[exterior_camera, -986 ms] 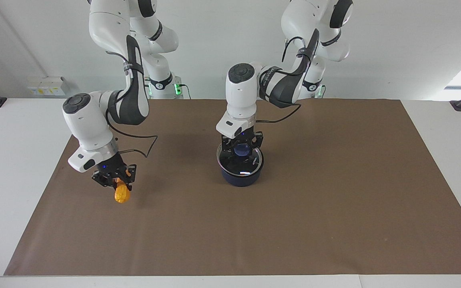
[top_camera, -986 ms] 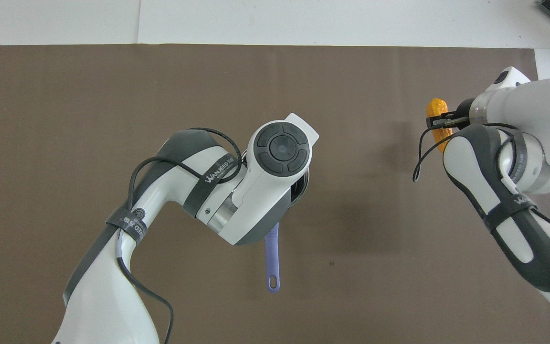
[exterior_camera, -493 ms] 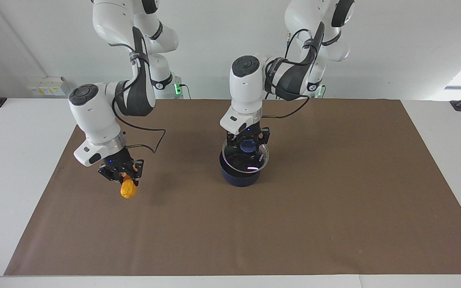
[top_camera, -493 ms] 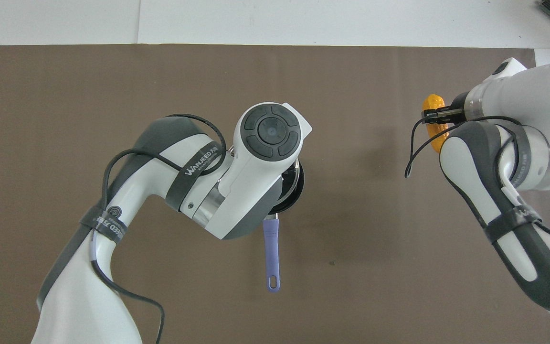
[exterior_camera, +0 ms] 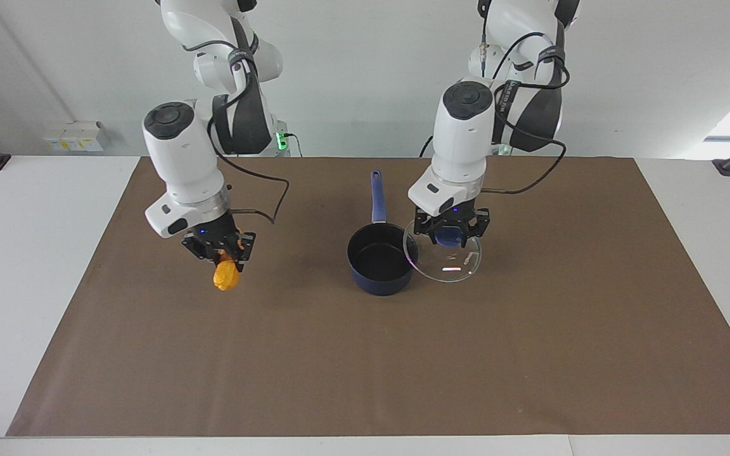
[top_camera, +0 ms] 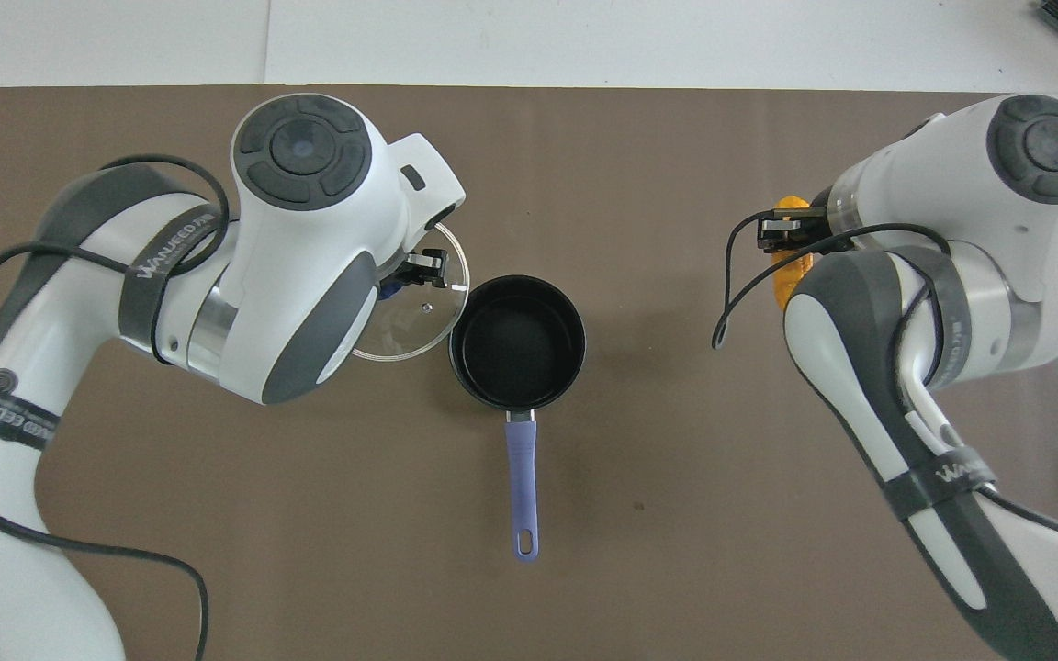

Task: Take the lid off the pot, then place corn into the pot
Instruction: 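Lift the lid away with the left gripper while the right gripper carries the corn, then lower the lid with the left gripper while the right gripper holds the corn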

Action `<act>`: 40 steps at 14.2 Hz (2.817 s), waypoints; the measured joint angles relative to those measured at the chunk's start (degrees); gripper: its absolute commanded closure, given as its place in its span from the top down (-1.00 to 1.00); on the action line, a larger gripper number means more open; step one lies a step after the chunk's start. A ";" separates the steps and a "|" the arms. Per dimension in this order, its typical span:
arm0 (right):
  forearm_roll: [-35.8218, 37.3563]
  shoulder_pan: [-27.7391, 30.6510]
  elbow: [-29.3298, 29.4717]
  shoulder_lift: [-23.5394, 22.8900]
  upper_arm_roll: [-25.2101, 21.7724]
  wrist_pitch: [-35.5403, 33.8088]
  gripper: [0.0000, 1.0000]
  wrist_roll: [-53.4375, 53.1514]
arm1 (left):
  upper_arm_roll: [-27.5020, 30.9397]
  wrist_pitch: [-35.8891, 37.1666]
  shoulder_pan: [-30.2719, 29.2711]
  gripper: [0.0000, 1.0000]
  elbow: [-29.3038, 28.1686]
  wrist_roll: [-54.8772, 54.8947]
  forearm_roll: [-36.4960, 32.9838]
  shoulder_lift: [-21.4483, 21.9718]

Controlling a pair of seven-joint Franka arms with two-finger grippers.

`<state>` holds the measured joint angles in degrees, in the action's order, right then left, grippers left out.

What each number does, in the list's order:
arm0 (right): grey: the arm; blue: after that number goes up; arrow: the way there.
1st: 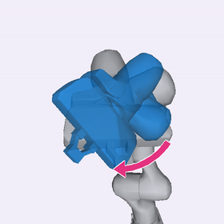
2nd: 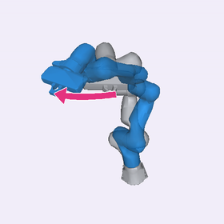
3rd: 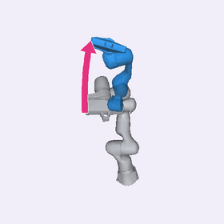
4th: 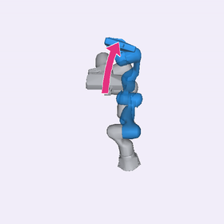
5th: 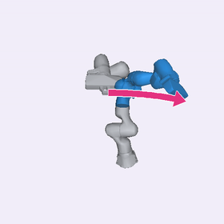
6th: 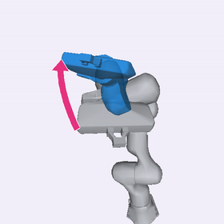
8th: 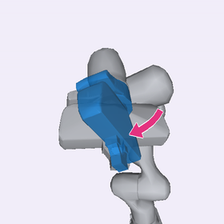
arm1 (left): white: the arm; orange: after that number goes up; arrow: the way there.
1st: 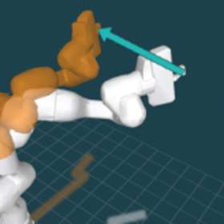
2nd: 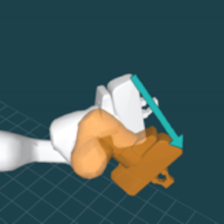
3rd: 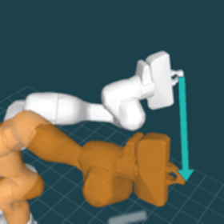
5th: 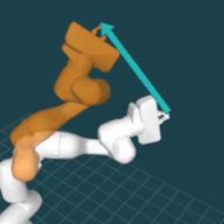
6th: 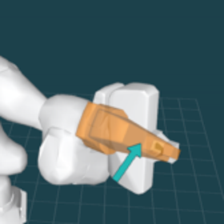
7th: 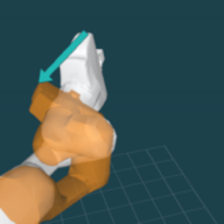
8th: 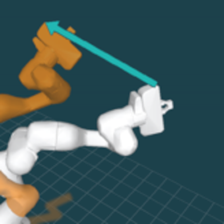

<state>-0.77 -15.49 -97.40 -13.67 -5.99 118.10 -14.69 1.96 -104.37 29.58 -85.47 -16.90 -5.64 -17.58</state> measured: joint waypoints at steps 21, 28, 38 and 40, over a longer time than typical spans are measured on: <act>0.21 -21.89 9.72 -12.55 0.15 2.24 -1.00 -25.97 | 0.05 -16.44 -26.08 -1.00 -32.68 32.67 0.03 17.20; 0.21 -23.07 7.76 -14.07 0.18 5.89 -1.00 -25.97 | 0.06 -30.33 -28.66 -1.00 -44.13 34.39 0.03 18.36; 0.11 -23.78 5.23 -14.84 0.16 9.28 -0.93 -26.58 | -0.02 -37.46 -30.90 -1.00 -48.54 38.25 0.03 15.34; -0.08 -23.77 4.85 -14.84 0.16 9.74 -0.74 -26.60 | -0.08 -37.43 -30.90 -0.67 -48.54 38.41 0.03 15.34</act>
<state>-0.85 -39.26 -92.55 -28.52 -5.83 127.84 -41.30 1.88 -141.80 -1.32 -134.01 21.51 -5.61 -2.24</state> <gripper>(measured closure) 0.604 0.392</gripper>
